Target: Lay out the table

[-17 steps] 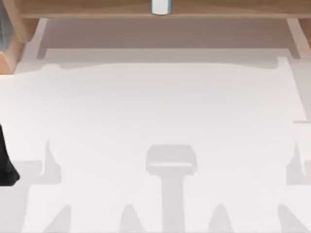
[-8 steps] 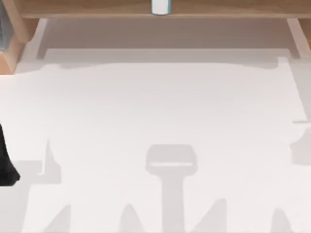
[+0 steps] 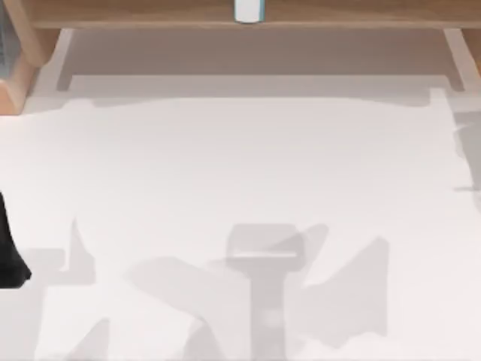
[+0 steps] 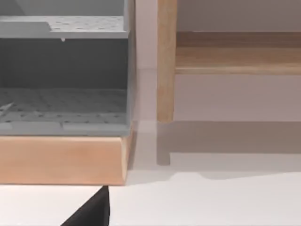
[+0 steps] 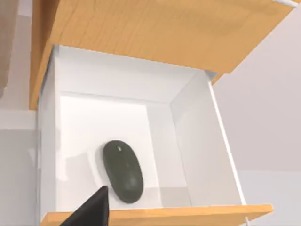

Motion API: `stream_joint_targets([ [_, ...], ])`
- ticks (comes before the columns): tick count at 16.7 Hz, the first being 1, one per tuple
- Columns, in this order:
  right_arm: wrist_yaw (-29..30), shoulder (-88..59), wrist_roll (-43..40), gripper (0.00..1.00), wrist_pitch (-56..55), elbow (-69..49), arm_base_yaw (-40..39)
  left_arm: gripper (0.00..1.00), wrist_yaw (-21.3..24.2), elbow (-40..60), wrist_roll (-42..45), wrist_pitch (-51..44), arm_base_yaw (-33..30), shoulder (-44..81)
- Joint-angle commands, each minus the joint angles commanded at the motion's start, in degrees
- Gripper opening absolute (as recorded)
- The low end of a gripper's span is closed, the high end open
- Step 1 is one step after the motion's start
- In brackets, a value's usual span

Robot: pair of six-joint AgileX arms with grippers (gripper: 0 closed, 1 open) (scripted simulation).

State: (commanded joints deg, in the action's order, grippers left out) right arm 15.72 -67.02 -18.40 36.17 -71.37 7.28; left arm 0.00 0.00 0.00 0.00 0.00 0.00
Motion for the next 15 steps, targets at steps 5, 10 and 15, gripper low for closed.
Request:
stream_joint_targets([
  [5,-1.3,-31.6,-7.1,1.00,16.5,-31.4,5.0,1.00,0.0,0.0,0.0,0.0,0.0,0.0],
  [10,-7.7,-58.4,-12.9,1.00,30.7,-53.6,10.3,1.00,0.0,0.0,0.0,0.0,0.0,0.0],
  [15,-15.4,-77.3,-16.3,1.00,40.3,-67.7,13.8,1.00,0.0,0.0,0.0,0.0,0.0,0.0],
])
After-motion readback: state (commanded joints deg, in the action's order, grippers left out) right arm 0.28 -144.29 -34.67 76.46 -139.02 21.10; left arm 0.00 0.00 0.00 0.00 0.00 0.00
